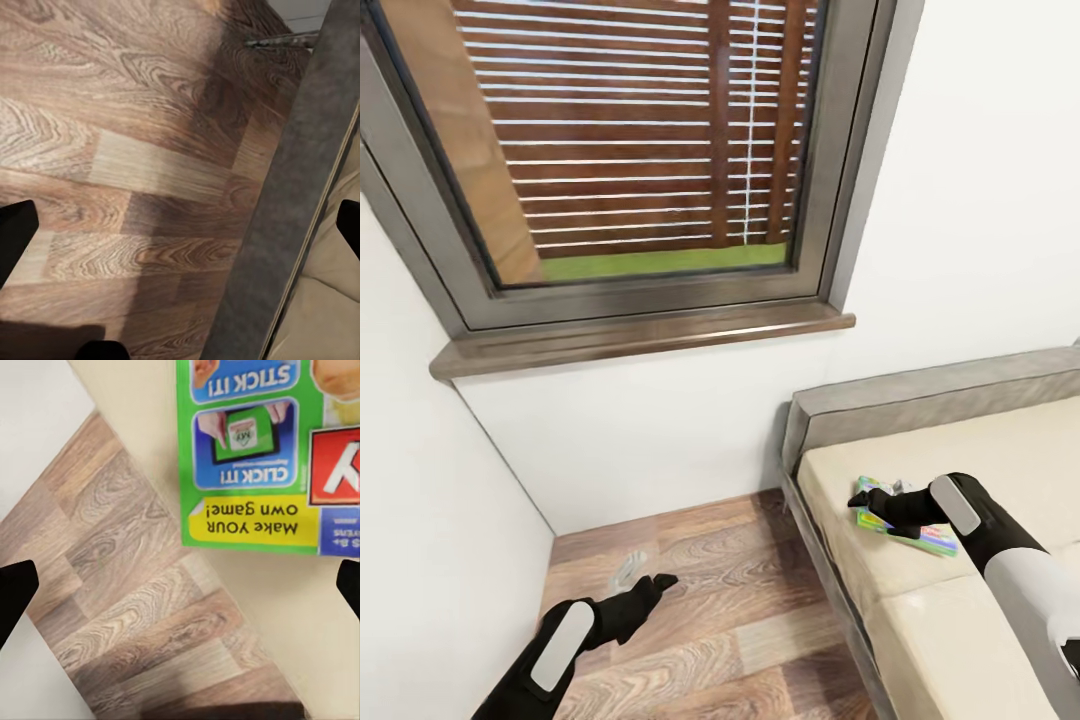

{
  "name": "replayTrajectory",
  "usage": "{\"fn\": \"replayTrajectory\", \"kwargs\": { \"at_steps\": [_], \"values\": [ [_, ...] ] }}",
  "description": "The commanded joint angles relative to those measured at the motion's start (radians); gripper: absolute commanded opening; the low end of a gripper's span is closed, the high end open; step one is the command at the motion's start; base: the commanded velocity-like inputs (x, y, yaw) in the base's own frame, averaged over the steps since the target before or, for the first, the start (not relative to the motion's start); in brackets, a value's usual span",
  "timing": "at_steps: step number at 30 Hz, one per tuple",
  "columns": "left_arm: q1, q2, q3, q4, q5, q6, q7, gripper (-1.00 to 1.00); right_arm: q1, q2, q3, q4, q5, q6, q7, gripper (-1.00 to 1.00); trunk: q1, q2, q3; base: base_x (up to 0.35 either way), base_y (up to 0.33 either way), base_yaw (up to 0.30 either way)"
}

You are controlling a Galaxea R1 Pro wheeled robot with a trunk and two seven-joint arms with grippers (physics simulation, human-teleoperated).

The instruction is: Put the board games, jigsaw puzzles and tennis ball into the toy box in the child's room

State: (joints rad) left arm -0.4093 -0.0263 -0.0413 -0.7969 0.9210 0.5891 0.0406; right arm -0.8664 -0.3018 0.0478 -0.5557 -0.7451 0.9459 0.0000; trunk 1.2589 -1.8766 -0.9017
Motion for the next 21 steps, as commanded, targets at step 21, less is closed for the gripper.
{"fn": "replayTrajectory", "kwargs": {
  "at_steps": [21],
  "values": [
    [-0.001,0.0,-0.001,-0.001,-0.008,0.003,0.002,1.0,-0.001,-0.027,0.003,-0.031,-0.003,0.041,0.002,1.0,0.0,0.0,-0.001,0.0,0.0,0.038]
  ]
}}
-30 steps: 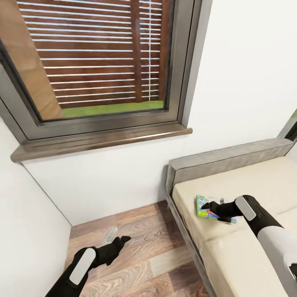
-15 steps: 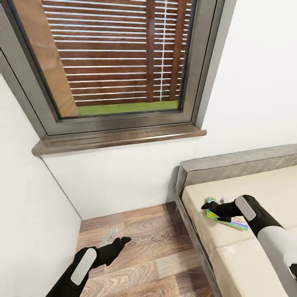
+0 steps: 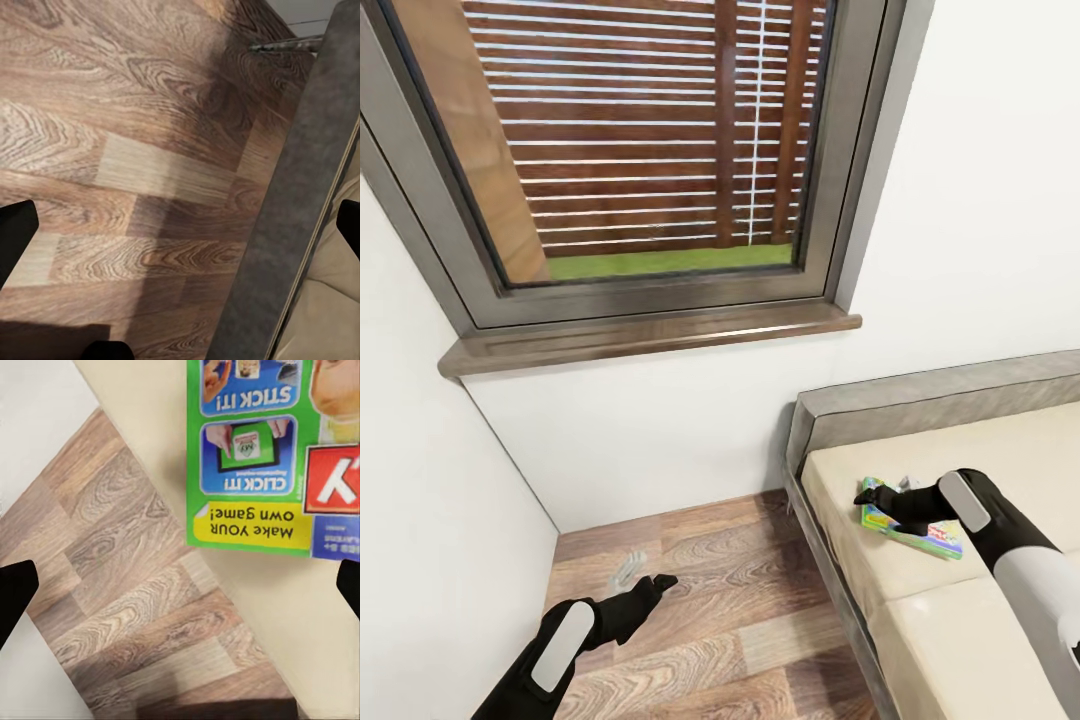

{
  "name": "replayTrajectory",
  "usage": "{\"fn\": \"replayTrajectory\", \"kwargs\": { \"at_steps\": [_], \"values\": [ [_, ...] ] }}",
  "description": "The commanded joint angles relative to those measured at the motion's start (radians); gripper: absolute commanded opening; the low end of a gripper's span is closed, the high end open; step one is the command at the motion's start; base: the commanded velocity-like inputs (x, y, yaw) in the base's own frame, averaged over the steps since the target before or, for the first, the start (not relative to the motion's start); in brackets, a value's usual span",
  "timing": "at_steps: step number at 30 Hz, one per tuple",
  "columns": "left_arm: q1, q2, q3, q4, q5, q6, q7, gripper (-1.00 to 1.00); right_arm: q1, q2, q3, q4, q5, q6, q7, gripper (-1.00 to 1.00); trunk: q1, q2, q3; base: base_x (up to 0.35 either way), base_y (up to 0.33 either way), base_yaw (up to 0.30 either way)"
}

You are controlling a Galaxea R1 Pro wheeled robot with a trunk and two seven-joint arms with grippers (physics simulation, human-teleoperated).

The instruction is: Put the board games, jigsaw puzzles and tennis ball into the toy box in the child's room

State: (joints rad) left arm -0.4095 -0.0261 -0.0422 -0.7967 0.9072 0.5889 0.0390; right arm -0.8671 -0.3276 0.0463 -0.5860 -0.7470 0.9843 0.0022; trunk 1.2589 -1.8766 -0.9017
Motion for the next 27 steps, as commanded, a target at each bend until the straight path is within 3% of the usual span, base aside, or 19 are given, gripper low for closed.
{"fn": "replayTrajectory", "kwargs": {
  "at_steps": [1,7,11,12,15,16,19,27],
  "values": [
    [0.0,0.0,0.0,-0.001,0.006,0.003,0.004,1.0,0.0,-0.004,0.005,-0.017,-0.001,0.018,0.0,1.0,0.0,0.0,-0.001,0.0,0.0,0.003],
    [0.0,0.0,0.0,-0.001,0.006,0.003,0.004,1.0,0.005,-0.01,0.009,-0.093,-0.002,0.063,0.025,1.0,0.0,0.0,-0.001,0.0,0.0,0.002],
    [0.0,0.0,0.0,-0.001,0.006,0.003,0.004,1.0,0.038,-0.014,0.017,-0.163,0.002,0.063,0.133,1.0,0.0,0.0,-0.001,0.0,0.0,0.0],
    [0.0,0.0,0.0,-0.001,0.006,0.003,0.004,1.0,0.038,-0.014,0.017,-0.163,0.002,0.063,0.133,1.0,0.0,0.0,-0.001,0.0,0.0,0.0],
    [0.0,0.0,-0.001,-0.001,0.006,0.003,0.004,1.0,0.072,-0.017,0.03,-0.23,0.012,0.063,0.242,1.0,0.0,0.0,-0.001,0.0,0.0,0.0],
    [0.0,0.0,-0.001,-0.001,0.006,0.003,0.004,1.0,0.072,-0.017,0.03,-0.23,0.012,0.063,0.242,1.0,0.0,0.0,-0.001,0.0,0.0,0.0],
    [0.0,0.0,-0.001,-0.001,0.006,0.003,0.004,1.0,0.108,-0.023,0.046,-0.309,0.036,0.063,0.319,1.0,0.0,0.0,-0.001,0.0,0.0,0.0],
    [0.0,0.0,-0.001,-0.001,0.006,0.003,0.004,1.0,0.145,-0.051,0.058,-0.403,0.07,0.063,0.377,1.0,0.0,0.0,-0.001,0.0,0.0,0.0]
  ]
}}
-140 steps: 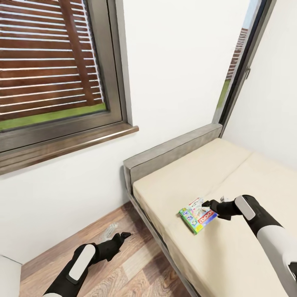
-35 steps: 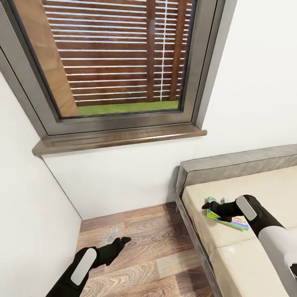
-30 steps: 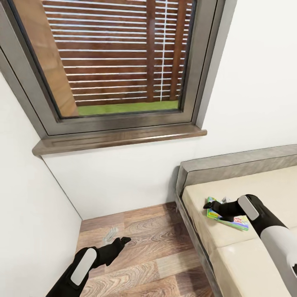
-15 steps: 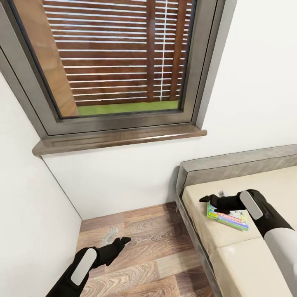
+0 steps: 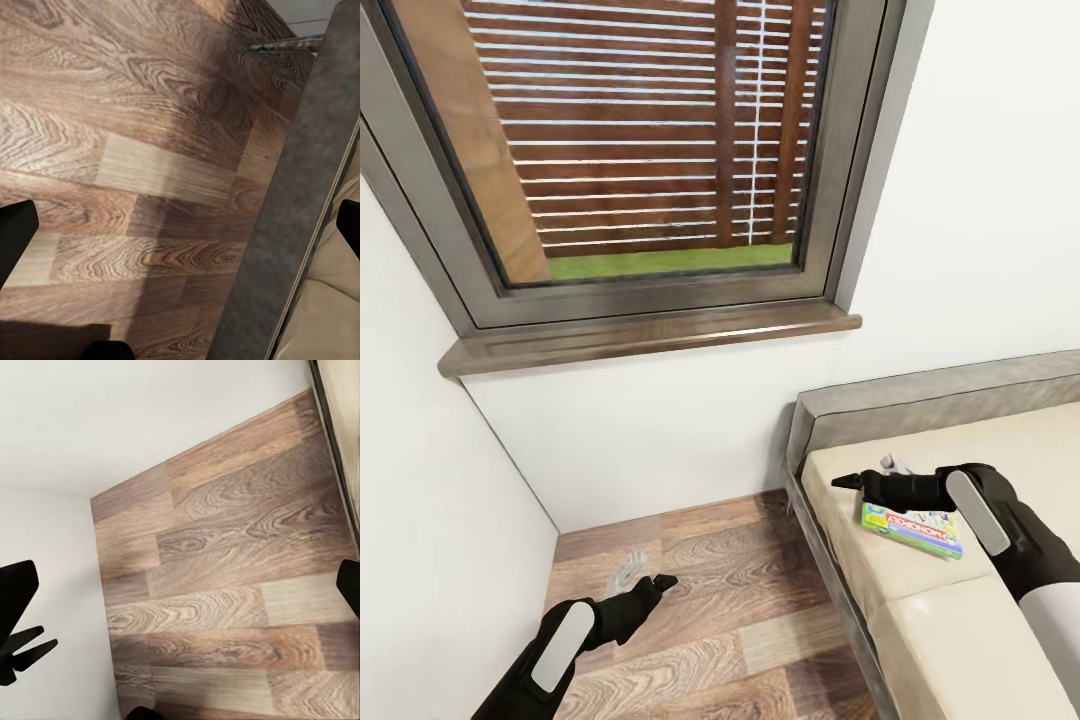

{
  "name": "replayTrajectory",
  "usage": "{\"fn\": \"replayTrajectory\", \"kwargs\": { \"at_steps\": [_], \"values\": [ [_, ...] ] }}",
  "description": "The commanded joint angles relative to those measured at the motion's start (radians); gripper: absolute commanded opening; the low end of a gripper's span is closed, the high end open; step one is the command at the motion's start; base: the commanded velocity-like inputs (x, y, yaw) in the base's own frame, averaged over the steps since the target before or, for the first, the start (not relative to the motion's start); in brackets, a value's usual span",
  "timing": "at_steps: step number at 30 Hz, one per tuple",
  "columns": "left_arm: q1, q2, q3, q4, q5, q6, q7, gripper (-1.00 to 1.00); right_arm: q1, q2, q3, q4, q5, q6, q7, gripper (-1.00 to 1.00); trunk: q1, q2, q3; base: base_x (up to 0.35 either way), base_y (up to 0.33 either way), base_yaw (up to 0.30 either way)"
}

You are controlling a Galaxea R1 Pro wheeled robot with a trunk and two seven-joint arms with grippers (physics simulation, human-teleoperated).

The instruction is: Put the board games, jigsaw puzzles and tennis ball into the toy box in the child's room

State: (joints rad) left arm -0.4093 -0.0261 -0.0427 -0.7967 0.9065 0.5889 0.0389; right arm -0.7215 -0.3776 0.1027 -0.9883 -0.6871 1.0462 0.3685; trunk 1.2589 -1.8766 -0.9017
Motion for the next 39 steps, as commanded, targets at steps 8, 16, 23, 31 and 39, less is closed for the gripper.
{"fn": "replayTrajectory", "kwargs": {
  "at_steps": [8,16,23,31,39],
  "values": [
    [0.0,0.0,0.0,-0.001,0.006,0.003,0.004,1.0,0.0,-0.041,-0.009,-0.011,0.025,0.001,0.008,1.0,0.0,0.0,-0.001,0.0,0.0,0.0],
    [0.0,0.0,0.0,-0.001,0.006,0.003,0.004,1.0,-0.038,-0.077,-0.016,0.054,0.055,-0.042,-0.165,1.0,0.0,0.0,-0.001,0.0,0.0,0.0],
    [0.0,-0.002,0.0,-0.001,0.007,0.003,0.004,1.0,-0.11,-0.073,-0.015,0.175,0.096,-0.127,-0.408,1.0,0.0,0.0,-0.001,0.0,0.0,0.0],
    [0.0,-0.003,0.0,-0.001,0.007,0.003,0.004,1.0,-0.143,-0.075,-0.015,0.237,0.109,-0.155,-0.457,1.0,0.0,0.0,-0.001,0.0,0.0,0.0],
    [0.0,-0.003,0.0,-0.001,0.007,0.003,0.004,1.0,-0.16,-0.081,-0.019,0.265,0.117,-0.169,-0.432,1.0,0.0,0.0,-0.001,0.0,0.0,0.0]
  ]
}}
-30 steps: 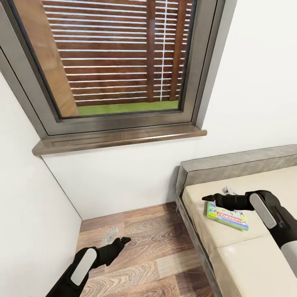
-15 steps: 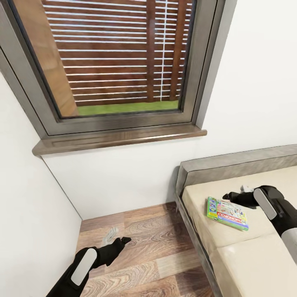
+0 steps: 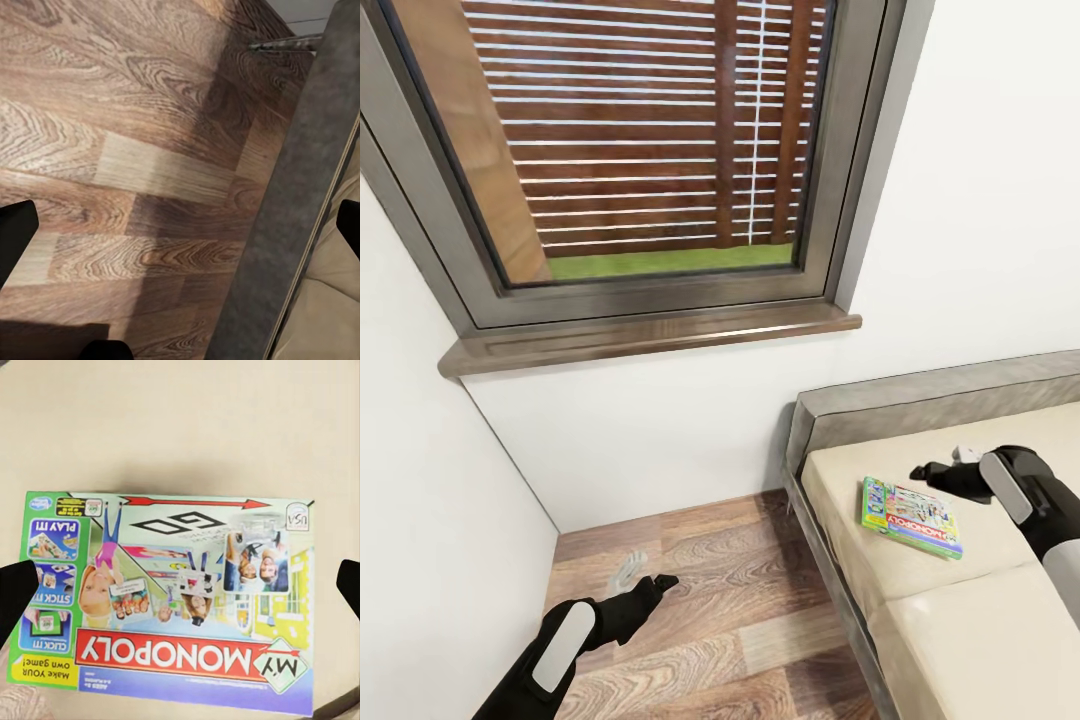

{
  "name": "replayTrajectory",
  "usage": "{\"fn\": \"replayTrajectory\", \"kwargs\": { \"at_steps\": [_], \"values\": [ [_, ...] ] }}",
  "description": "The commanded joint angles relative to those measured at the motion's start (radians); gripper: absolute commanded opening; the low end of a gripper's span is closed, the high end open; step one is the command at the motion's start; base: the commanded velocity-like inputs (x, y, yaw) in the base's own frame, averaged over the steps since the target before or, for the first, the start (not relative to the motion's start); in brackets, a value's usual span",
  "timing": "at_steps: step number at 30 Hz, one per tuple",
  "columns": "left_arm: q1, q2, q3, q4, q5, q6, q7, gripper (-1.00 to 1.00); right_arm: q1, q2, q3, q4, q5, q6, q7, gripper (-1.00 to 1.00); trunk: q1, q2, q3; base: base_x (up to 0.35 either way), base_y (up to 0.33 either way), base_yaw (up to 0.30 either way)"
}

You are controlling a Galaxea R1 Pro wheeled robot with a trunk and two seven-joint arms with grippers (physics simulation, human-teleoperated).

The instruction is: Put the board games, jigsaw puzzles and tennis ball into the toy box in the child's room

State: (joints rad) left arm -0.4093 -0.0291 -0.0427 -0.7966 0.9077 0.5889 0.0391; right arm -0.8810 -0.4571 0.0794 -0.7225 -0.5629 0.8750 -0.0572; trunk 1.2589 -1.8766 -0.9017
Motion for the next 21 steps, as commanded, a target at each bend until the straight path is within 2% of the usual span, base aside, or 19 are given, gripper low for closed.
{"fn": "replayTrajectory", "kwargs": {
  "at_steps": [1,21],
  "values": [
    [0.0,0.0,0.0,-0.001,0.006,0.003,0.004,1.0,-0.002,-0.002,0.004,0.001,-0.007,0.001,0.0,1.0,0.0,0.0,-0.001,0.0,0.0,0.0],
    [0.0,0.0,0.0,-0.001,0.008,0.004,-0.004,1.0,-0.008,-0.026,-0.001,0.008,-0.011,0.001,0.023,1.0,0.0,0.0,-0.013,0.0,0.0,0.0]
  ]
}}
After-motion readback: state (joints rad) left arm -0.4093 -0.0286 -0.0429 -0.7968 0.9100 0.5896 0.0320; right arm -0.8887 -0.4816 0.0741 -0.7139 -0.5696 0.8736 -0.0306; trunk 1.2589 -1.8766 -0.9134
